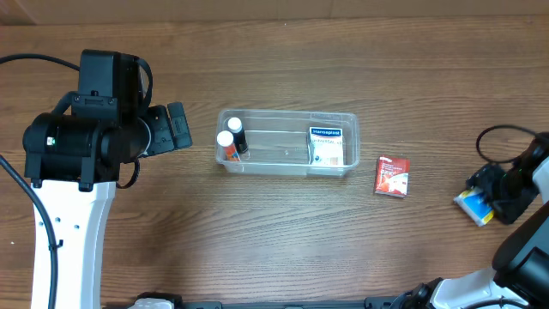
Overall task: Pack container
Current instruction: 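Reach the right gripper to the blue VapoDrops box and grasp, then insert the VapoDrops box upright into the container's middle, then grasp the red medicine box with the right gripper, then push the red box down into the container beside the bottles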
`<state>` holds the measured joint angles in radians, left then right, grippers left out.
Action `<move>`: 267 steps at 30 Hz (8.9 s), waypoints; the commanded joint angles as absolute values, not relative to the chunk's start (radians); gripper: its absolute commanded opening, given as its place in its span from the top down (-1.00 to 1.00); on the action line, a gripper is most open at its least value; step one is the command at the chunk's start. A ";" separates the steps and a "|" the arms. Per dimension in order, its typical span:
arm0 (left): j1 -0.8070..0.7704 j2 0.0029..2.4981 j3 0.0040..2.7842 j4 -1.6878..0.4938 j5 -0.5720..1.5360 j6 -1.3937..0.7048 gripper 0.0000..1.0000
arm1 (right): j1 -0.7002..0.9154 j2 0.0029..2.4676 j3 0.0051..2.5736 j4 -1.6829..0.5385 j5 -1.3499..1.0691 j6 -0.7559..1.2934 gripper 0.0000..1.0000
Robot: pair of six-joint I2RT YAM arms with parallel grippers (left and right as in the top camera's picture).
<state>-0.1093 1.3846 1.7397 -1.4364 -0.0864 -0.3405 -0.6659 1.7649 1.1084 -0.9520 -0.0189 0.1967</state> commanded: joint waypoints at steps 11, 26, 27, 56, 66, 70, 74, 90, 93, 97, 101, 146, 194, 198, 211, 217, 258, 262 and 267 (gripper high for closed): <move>-0.105 1.387 1.737 -1.437 -0.081 -0.329 -1.00 | -0.275 1.339 1.379 -1.103 -0.143 0.213 0.84; -0.105 1.387 1.737 -1.438 -0.077 -0.329 -1.00 | 0.492 1.388 1.496 -1.117 0.054 0.376 0.93; -0.105 1.387 1.737 -1.439 -0.077 -0.329 -1.00 | 0.505 1.420 1.529 -1.129 0.052 0.382 0.93; -0.105 1.387 1.737 -1.444 -0.078 -0.329 -1.00 | 0.583 1.993 1.668 -1.087 0.039 0.577 0.93; -0.105 1.387 1.737 -1.443 -0.078 -0.329 -1.00 | 0.583 2.056 1.667 -1.086 0.017 0.577 0.93; -0.105 1.387 1.737 -1.443 -0.078 -0.329 -1.00 | 0.583 2.056 1.667 -1.085 0.006 0.577 0.71; -0.105 1.387 1.737 -1.443 -0.078 -0.329 -1.00 | 0.585 2.056 1.667 -1.085 0.006 0.577 0.38; -0.105 1.387 1.737 -1.444 -0.078 -0.329 -1.00 | 0.589 2.056 1.667 -1.092 0.006 0.577 -0.26; -0.105 1.387 1.737 -1.443 -0.078 -0.329 -1.00 | 0.589 2.056 1.667 -1.098 0.006 0.577 -0.36; -0.105 1.387 1.737 -1.443 -0.078 -0.328 -1.00 | 0.589 2.056 1.667 -1.102 0.006 0.577 -0.44; -0.105 1.387 1.737 -1.443 -0.078 -0.329 -1.00 | 0.589 2.056 1.667 -1.102 0.006 0.577 -0.54; -0.105 1.387 1.737 -1.444 -0.085 -0.329 -1.00 | 0.088 1.642 1.228 -1.084 0.031 0.333 -1.00; -0.105 1.387 1.737 -1.460 -0.085 -0.329 -1.00 | 0.031 1.879 1.111 -0.935 0.020 0.212 -0.68; -0.105 1.387 1.737 -1.461 -0.085 -0.329 -1.00 | 0.031 1.878 1.111 -0.935 0.020 0.212 -0.59; -0.105 1.387 1.737 -1.461 -0.085 -0.329 -1.00 | 0.031 1.878 1.111 -0.935 0.020 0.212 -0.28; -0.105 1.387 1.737 -1.461 -0.085 -0.329 -1.00 | 0.031 1.878 1.126 -0.948 0.020 0.218 -0.17; -0.105 1.387 1.737 -1.466 -0.105 -0.329 -1.00 | 0.705 2.125 1.852 -1.068 -0.029 0.503 -0.12; -0.105 1.387 1.737 -1.466 -0.105 -0.328 -1.00 | 0.705 2.158 1.852 -1.060 -0.029 0.540 -0.11; -0.105 1.387 1.737 -1.470 -0.105 -0.328 -1.00 | 0.705 2.183 1.851 -1.051 -0.028 0.555 -0.12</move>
<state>-0.1093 1.3846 1.7393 -1.4673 -0.0910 -0.3405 0.7010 2.1670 1.8492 -1.0607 -0.0227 0.5343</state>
